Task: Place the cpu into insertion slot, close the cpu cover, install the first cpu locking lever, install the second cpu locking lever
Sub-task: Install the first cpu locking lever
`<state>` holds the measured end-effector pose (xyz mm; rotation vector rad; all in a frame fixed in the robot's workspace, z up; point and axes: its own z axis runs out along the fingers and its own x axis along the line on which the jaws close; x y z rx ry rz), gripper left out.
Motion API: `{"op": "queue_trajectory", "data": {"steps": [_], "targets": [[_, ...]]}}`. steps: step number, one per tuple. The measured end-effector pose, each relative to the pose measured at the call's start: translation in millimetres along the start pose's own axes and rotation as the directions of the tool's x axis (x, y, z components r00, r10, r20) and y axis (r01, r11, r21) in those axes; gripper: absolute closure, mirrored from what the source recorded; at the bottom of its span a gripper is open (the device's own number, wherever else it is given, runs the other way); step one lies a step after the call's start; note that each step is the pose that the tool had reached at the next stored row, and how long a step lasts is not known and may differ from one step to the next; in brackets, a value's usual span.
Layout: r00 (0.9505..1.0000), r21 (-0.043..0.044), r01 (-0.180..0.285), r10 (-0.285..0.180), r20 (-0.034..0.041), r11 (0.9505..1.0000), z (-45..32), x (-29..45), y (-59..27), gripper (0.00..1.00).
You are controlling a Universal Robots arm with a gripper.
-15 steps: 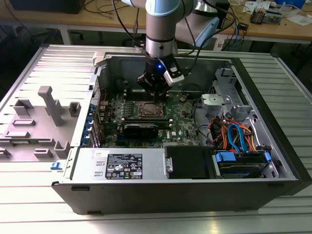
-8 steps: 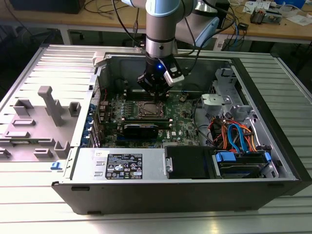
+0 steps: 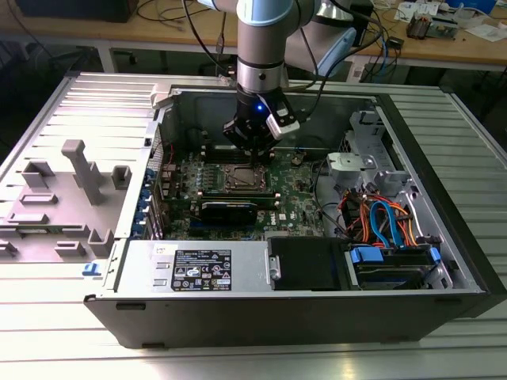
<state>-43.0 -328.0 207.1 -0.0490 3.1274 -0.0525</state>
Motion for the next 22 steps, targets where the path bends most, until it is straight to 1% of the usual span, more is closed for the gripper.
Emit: {"op": "queue_trajectory", "data": {"steps": [7,12,14,15,17,22], "targets": [[1.0000,0.0001,0.000,0.000,-0.0001,1.0000,0.6,0.0,-1.5,0.89],[1.0000,0.0013,0.000,0.000,-0.0007,1.0000,3.2,-0.2,-1.6,0.89],[1.0000,0.0008,0.000,0.000,-0.0003,1.0000,4.8,-0.4,-1.5,0.89],[1.0000,-0.0009,0.000,0.000,0.0000,1.0000,5.9,-0.7,-1.1,0.89],[1.0000,-0.0001,0.000,0.000,-0.0002,1.0000,6.1,-0.7,-1.3,0.89],[1.0000,-0.0082,0.002,-0.002,-0.0003,1.0000,5.3,-0.8,-0.9,0.89]]}}
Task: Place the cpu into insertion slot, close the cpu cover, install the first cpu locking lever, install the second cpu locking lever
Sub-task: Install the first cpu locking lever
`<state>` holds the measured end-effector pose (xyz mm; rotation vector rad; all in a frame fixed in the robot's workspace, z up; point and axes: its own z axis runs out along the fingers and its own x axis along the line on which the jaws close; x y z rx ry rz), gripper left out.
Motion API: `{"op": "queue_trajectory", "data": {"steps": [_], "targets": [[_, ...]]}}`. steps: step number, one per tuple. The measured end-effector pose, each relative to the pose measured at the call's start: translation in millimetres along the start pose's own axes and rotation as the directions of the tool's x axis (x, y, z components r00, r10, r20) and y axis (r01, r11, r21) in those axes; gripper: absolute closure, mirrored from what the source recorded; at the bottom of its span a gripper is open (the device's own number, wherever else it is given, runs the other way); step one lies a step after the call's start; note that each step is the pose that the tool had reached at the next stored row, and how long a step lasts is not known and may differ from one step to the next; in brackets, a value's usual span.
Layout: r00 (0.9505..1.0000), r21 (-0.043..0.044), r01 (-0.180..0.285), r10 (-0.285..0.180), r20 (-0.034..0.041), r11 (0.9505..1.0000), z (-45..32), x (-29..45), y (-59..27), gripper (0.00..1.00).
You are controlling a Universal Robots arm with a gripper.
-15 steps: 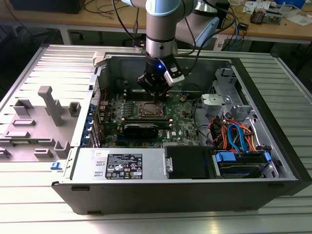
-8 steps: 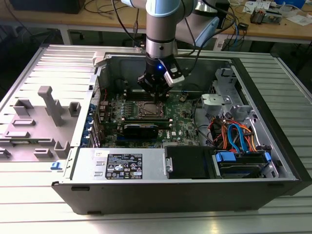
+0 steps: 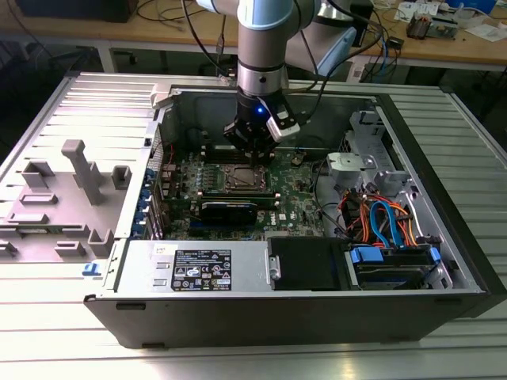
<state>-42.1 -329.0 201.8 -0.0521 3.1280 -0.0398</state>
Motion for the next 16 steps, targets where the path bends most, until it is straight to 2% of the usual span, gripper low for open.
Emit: {"op": "queue_trajectory", "data": {"steps": [2,7,16], "targets": [[1.0000,-0.0020,0.001,-0.001,0.0005,1.0000,-1.7,-0.1,0.3,0.89],[1.0000,-0.0008,0.001,-0.001,-0.0003,1.0000,-12.2,-0.1,-0.2,0.89],[1.0000,-0.0009,0.001,-0.001,-0.0003,1.0000,-13.5,-0.3,-3.3,0.89]]}}
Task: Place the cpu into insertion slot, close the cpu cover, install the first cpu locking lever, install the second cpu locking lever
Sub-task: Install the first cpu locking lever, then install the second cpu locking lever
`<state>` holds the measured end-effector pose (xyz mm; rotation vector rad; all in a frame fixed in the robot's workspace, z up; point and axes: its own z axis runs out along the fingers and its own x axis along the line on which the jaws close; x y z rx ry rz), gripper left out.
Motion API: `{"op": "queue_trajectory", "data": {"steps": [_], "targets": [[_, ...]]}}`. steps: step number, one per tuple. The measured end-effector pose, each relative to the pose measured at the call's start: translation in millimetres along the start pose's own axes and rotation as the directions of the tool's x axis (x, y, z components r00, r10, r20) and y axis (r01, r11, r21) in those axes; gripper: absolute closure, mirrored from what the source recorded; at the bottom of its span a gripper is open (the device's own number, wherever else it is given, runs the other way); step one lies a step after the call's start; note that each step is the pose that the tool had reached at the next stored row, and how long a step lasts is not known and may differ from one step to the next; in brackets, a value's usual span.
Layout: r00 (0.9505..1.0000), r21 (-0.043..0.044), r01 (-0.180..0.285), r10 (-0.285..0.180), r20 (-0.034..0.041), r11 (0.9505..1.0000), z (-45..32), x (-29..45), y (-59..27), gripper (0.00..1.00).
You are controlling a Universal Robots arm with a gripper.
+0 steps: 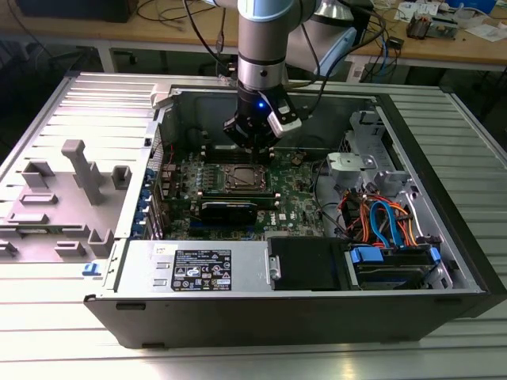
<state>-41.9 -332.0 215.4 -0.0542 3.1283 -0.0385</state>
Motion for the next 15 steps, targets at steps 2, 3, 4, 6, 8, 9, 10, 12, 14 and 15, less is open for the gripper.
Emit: {"op": "queue_trajectory", "data": {"steps": [2,3,4,6,8,9,10,12,14,15], "targets": [[1.0000,0.0000,0.000,0.000,0.0000,1.0000,0.0,0.0,0.0,0.89],[1.0000,0.0000,0.000,0.000,0.0000,1.0000,0.0,-0.1,0.0,0.89],[1.0000,0.0000,0.000,0.000,0.0000,1.0000,0.0,-0.1,0.0,0.89],[1.0000,0.0000,0.000,0.000,0.0000,1.0000,0.0,-0.1,0.0,0.89],[1.0000,0.0000,0.000,0.000,0.0000,1.0000,0.0,-0.1,0.0,0.89],[1.0000,0.0000,0.000,0.000,0.0000,1.0000,0.0,-0.1,0.0,0.89],[1.0000,0.0000,0.000,0.000,0.0000,1.0000,0.0,-0.2,0.0,0.89],[1.0000,0.0000,0.000,0.000,0.0001,1.0000,0.0,-0.2,-1.3,0.89],[1.0000,0.0001,0.000,0.000,0.0000,1.0000,0.1,0.0,-3.6,0.89],[1.0000,0.0000,0.000,0.000,0.0000,1.0000,0.1,0.0,-5.4,0.89]]}}
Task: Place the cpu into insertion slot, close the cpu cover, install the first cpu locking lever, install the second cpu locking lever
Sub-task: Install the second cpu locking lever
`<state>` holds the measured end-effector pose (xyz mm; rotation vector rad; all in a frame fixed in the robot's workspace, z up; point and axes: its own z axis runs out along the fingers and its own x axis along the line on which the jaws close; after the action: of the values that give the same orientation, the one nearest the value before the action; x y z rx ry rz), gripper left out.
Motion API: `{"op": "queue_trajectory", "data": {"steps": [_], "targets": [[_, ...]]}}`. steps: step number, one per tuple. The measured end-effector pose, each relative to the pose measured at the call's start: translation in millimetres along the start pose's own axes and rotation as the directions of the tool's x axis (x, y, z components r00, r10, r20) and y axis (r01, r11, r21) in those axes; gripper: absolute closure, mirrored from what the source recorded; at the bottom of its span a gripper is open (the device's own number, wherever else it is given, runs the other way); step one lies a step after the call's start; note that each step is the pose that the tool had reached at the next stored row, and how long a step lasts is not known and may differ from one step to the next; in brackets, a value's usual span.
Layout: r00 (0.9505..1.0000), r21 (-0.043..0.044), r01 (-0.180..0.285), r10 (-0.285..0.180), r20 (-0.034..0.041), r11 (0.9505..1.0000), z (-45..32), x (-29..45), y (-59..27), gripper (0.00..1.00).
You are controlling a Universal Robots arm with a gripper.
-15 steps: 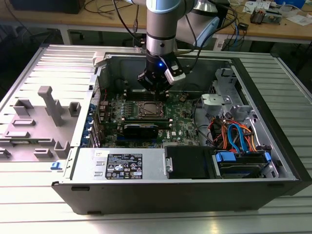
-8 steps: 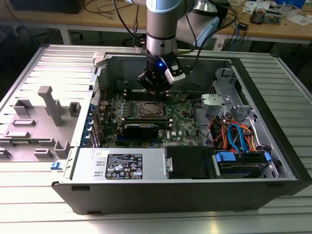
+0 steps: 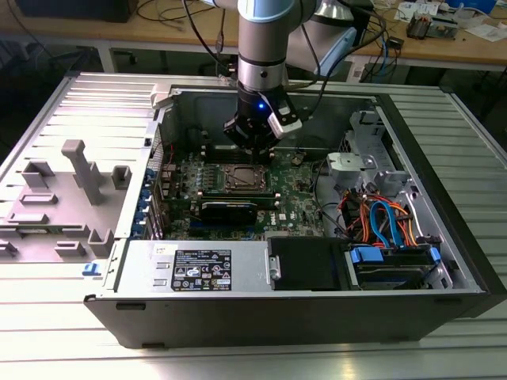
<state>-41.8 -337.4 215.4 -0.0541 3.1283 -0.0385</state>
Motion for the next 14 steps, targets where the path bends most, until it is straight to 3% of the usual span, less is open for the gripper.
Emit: {"op": "queue_trajectory", "data": {"steps": [5,8,12,14], "targets": [[1.0000,0.0000,0.000,0.000,-0.0020,1.0000,0.2,0.2,-10.5,0.89],[0.9999,-0.0007,0.000,0.000,-0.0167,1.0000,-0.8,-1.3,-13.3,0.89],[0.9997,-0.0013,0.001,-0.001,-0.0224,1.0000,-9.2,-1.4,-14.8,0.89],[0.9997,-0.0013,0.001,-0.001,-0.0240,1.0000,-9.1,-1.2,-20.6,0.89]]}}
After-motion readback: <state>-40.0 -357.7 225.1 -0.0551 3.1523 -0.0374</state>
